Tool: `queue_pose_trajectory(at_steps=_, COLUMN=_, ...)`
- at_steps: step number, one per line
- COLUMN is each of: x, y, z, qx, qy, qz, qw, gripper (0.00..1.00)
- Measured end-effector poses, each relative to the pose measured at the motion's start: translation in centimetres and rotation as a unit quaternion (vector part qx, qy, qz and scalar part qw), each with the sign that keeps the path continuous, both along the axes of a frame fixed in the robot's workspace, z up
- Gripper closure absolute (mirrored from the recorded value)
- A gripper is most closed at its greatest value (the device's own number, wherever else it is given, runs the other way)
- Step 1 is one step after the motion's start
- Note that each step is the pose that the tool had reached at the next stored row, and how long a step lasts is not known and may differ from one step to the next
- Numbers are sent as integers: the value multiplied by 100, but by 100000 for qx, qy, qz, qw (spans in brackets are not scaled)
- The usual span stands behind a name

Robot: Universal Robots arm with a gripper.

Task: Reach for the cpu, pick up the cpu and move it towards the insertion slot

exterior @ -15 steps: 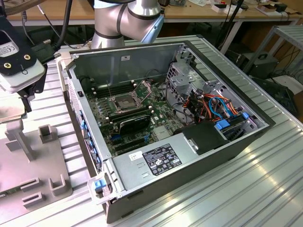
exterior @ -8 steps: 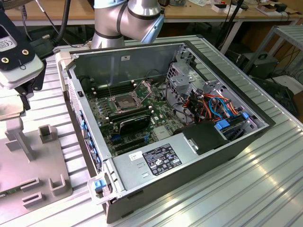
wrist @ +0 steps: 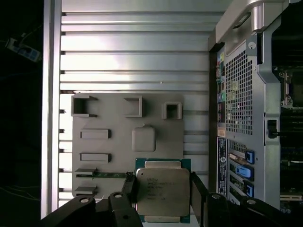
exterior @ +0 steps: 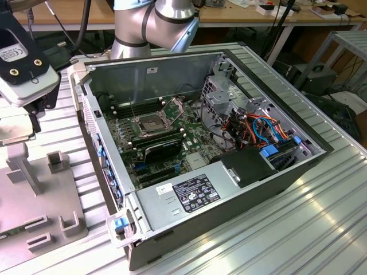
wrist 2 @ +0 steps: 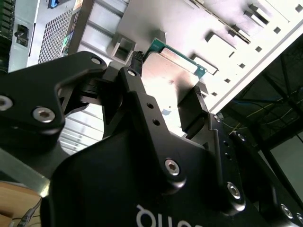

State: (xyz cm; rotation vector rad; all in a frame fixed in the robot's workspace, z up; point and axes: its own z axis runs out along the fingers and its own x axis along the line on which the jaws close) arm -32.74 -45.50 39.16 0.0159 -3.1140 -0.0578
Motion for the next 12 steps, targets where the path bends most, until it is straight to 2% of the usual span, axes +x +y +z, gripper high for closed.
queue_pose_trajectory(at_steps=12, x=170, y=0, z=0, qx=4, qy=-1, qz=5, qw=100000, gripper=45)
